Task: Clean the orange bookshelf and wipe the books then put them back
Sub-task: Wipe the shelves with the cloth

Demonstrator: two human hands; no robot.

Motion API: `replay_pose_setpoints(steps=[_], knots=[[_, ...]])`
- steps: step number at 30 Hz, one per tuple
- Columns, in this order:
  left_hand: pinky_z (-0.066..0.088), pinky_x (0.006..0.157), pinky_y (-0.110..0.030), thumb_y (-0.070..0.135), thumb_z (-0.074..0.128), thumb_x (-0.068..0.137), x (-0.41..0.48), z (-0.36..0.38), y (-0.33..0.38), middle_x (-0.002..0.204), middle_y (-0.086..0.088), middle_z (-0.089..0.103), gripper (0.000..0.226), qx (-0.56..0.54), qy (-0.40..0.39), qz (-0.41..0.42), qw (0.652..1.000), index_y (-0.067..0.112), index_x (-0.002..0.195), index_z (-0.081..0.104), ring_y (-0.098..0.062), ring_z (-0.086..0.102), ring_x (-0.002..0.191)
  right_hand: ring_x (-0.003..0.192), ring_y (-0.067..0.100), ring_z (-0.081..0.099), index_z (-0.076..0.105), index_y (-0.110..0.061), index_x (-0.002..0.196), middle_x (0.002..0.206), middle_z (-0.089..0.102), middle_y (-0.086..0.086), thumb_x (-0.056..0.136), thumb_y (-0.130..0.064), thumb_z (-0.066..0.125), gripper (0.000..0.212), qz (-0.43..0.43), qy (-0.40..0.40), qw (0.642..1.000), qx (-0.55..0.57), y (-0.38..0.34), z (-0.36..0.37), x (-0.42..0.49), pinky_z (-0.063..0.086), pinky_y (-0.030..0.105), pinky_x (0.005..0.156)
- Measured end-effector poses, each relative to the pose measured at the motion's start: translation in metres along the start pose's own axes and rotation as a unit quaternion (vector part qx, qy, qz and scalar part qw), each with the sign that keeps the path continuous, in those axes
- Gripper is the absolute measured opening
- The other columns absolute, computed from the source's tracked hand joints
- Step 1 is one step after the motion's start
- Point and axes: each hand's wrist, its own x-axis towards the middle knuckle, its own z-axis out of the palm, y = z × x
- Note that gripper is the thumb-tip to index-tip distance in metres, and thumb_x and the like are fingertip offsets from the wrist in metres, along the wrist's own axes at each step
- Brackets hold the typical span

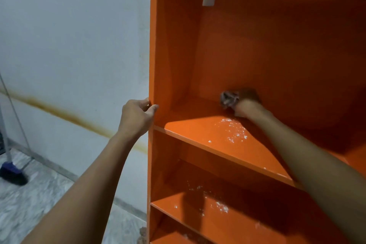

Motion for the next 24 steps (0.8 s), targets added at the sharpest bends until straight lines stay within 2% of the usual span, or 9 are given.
replay_pose_setpoints(steps=[2, 5, 7, 10, 15, 18, 20, 22, 24], knots=[[0.05, 0.097, -0.045, 0.027, 0.057, 0.098, 0.0, 0.0, 0.0, 0.129, -0.011, 0.064, 0.041, 0.001, 0.001, -0.001, 1.0, 0.008, 0.133, 0.058, -0.034, 0.063, 0.116, 0.102, 0.031, 0.063, 0.067, -0.005, 0.112, 0.122, 0.064, 0.018, 0.098, -0.017, 0.053, 0.023, 0.019, 0.023, 0.996, -0.083, 0.02, 0.011, 0.024, 0.052, 0.031, 0.082], [0.05, 0.096, -0.044, 0.027, 0.057, 0.097, 0.001, 0.0, -0.002, 0.129, -0.011, 0.065, 0.041, 0.005, 0.002, 0.0, 1.0, 0.008, 0.133, 0.059, -0.033, 0.063, 0.116, 0.108, 0.031, 0.062, 0.068, -0.02, 0.118, 0.124, 0.065, 0.011, 0.101, -0.024, 0.044, 0.029, -0.049, 0.035, 0.995, -0.083, 0.027, 0.025, 0.029, 0.05, 0.04, 0.092], [0.051, 0.096, -0.043, 0.027, 0.058, 0.097, 0.001, 0.0, -0.002, 0.128, -0.011, 0.065, 0.04, 0.004, 0.005, 0.0, 1.0, 0.008, 0.132, 0.059, -0.033, 0.063, 0.115, 0.111, 0.029, 0.061, 0.064, -0.023, 0.126, 0.129, 0.063, 0.009, 0.101, -0.021, 0.044, 0.032, -0.094, 0.002, 0.992, -0.083, 0.017, 0.033, 0.029, 0.048, 0.033, 0.09], [0.05, 0.096, -0.044, 0.027, 0.058, 0.097, 0.001, 0.0, -0.002, 0.128, -0.011, 0.065, 0.041, 0.006, 0.005, -0.002, 1.0, 0.008, 0.133, 0.059, -0.033, 0.063, 0.116, 0.108, 0.025, 0.061, 0.058, -0.026, 0.134, 0.132, 0.061, 0.005, 0.103, -0.019, 0.041, 0.036, -0.154, -0.05, 0.982, -0.1, -0.008, 0.047, 0.03, 0.045, 0.026, 0.077], [0.051, 0.096, -0.042, 0.028, 0.059, 0.097, 0.003, -0.001, -0.003, 0.127, -0.01, 0.066, 0.041, 0.005, 0.006, 0.006, 1.0, 0.008, 0.133, 0.06, -0.031, 0.064, 0.113, 0.086, 0.013, 0.064, 0.064, -0.028, 0.125, 0.103, 0.069, -0.004, 0.094, -0.008, 0.051, 0.039, -0.291, -0.16, 0.937, -0.111, -0.036, 0.073, -0.014, 0.048, 0.02, 0.065], [0.051, 0.081, -0.026, 0.025, 0.061, 0.096, 0.004, -0.003, -0.004, 0.118, -0.01, 0.07, 0.035, 0.003, 0.006, 0.017, 1.0, 0.006, 0.125, 0.066, -0.02, 0.066, 0.093, 0.098, 0.009, 0.059, 0.064, -0.019, 0.127, 0.115, 0.066, 0.0, 0.084, 0.008, 0.05, 0.053, -0.416, -0.207, 0.883, -0.066, -0.051, 0.074, -0.078, 0.047, 0.018, 0.079], [0.047, 0.077, -0.022, 0.025, 0.061, 0.096, 0.004, -0.003, -0.005, 0.116, -0.009, 0.071, 0.034, 0.0, 0.007, 0.018, 1.0, 0.006, 0.123, 0.067, -0.018, 0.065, 0.089, 0.099, 0.003, 0.059, 0.065, -0.016, 0.126, 0.12, 0.065, 0.002, 0.078, 0.013, 0.049, 0.058, -0.455, -0.253, 0.852, -0.049, -0.051, 0.068, -0.107, 0.048, 0.017, 0.081], [0.047, 0.079, -0.022, 0.025, 0.062, 0.096, 0.005, -0.004, -0.005, 0.116, -0.008, 0.071, 0.034, -0.004, 0.007, 0.015, 1.0, 0.006, 0.123, 0.067, -0.02, 0.067, 0.094, 0.104, 0.005, 0.061, 0.067, -0.016, 0.124, 0.12, 0.065, 0.001, 0.078, 0.013, 0.05, 0.057, -0.464, -0.257, 0.848, -0.015, -0.054, 0.054, -0.118, 0.05, 0.023, 0.087], [0.048, 0.08, -0.024, 0.024, 0.062, 0.096, 0.005, -0.003, -0.005, 0.116, -0.008, 0.071, 0.033, -0.001, 0.007, 0.016, 1.0, 0.007, 0.123, 0.067, -0.022, 0.068, 0.098, 0.103, 0.005, 0.061, 0.067, -0.022, 0.123, 0.119, 0.066, -0.004, 0.083, 0.008, 0.051, 0.053, -0.433, -0.206, 0.877, 0.006, -0.059, 0.039, -0.105, 0.051, 0.019, 0.087]])
